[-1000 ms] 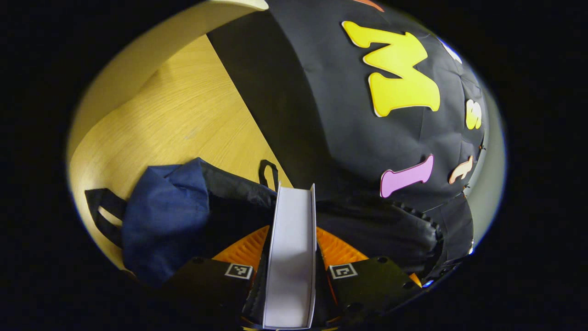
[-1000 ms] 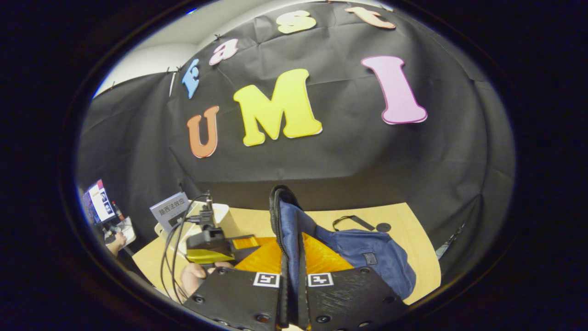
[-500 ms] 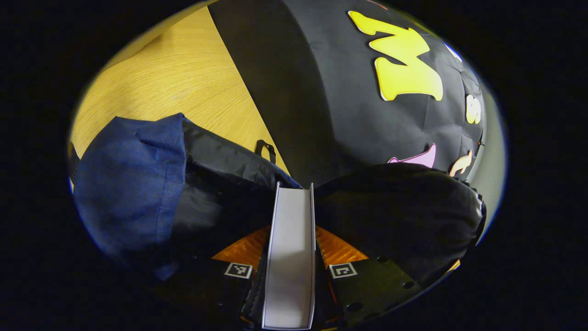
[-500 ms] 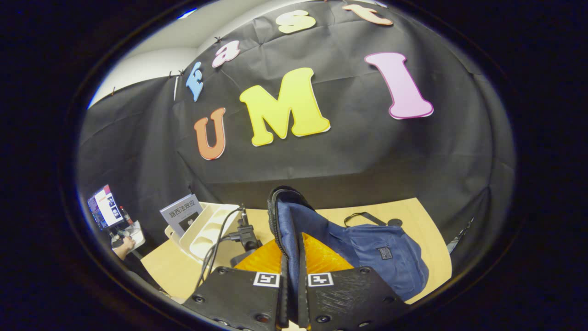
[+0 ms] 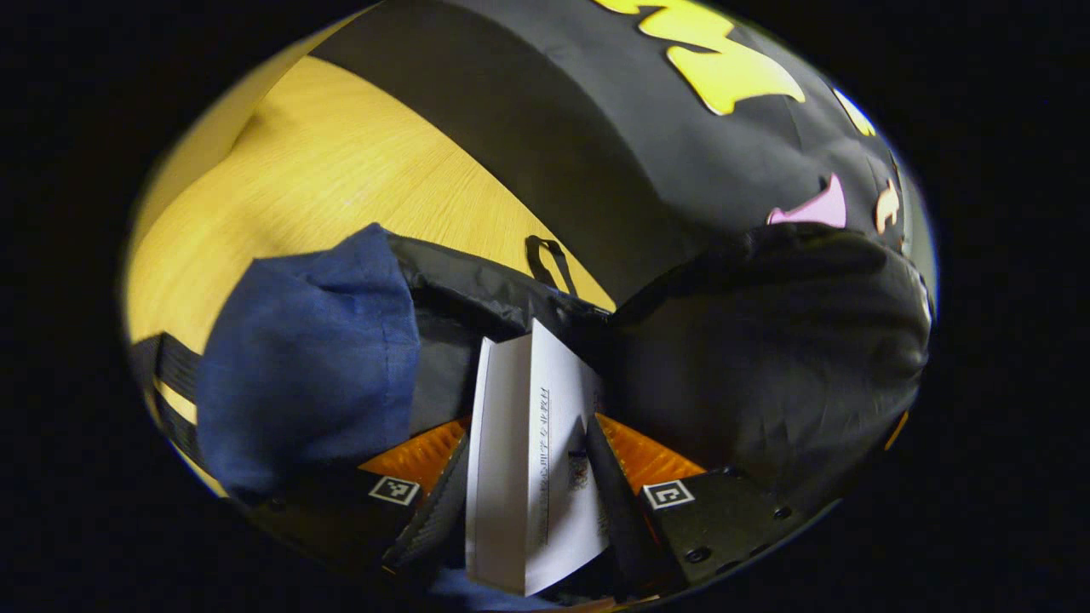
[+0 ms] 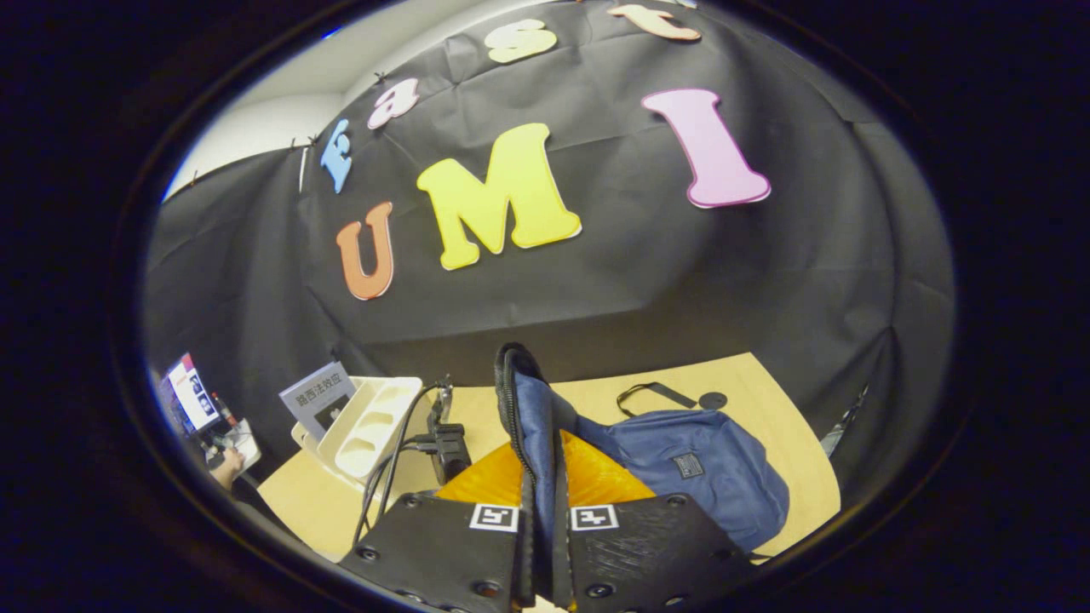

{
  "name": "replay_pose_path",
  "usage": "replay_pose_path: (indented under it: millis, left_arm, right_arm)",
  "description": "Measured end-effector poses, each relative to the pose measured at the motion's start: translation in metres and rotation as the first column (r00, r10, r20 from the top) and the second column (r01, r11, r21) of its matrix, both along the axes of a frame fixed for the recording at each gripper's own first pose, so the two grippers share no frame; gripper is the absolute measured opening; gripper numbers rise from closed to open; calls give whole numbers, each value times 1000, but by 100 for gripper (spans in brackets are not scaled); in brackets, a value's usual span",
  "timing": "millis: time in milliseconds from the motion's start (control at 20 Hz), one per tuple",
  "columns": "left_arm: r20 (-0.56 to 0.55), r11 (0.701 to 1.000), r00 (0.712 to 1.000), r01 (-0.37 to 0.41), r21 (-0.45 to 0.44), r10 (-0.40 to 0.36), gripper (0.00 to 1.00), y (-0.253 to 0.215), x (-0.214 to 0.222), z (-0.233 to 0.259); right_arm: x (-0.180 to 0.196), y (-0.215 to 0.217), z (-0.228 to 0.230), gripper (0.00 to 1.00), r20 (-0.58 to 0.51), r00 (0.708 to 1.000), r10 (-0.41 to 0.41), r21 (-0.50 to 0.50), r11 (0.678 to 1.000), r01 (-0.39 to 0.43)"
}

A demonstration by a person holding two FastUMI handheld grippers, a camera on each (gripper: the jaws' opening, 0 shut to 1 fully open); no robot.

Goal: Open the schoolbag, grab two books from the bookshelf and put them into the schoolbag.

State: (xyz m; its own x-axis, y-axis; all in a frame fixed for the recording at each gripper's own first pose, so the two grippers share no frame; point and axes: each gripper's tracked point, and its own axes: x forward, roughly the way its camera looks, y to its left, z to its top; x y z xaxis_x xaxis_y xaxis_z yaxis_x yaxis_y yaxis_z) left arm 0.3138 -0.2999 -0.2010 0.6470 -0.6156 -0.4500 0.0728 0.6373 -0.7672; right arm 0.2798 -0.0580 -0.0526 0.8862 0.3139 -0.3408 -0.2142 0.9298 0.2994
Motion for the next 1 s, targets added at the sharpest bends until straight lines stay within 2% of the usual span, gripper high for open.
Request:
replay_pose_path:
  millis: [150,250,350,550,650,700,900,1000]
  left_arm:
    - [56,971,996,54,233,-69,86,10,-12,4]
    - [132,941,987,41,335,-89,86,22,-16,23]
    - [208,928,973,17,372,-101,86,35,-17,45]
    - [339,925,936,-40,378,-98,86,73,-27,100]
    - [397,915,909,-50,401,-124,92,93,-32,124]
    - [437,898,891,-91,432,-120,98,111,-30,137]
    - [572,819,813,-250,516,-113,98,184,-37,196]
    - [610,783,786,-315,536,-101,98,217,-38,215]
  right_arm:
    - [-3,-8,-3,8,9,1000,-20,-13,1000,20]
    - [-6,-4,-1,8,11,1000,-6,-6,1000,6]
    - [-7,-4,-2,7,16,1000,-6,-25,1000,6]
    - [-8,-3,-5,9,14,1000,-9,-38,999,10]
    - [-5,-6,-9,7,0,1000,-22,-54,998,22]
    - [-6,-5,-10,8,-3,1000,-24,-63,998,24]
    - [-6,-5,-11,8,-3,1000,-28,-73,997,28]
    - [-5,-4,-11,8,1,1000,-25,-81,996,25]
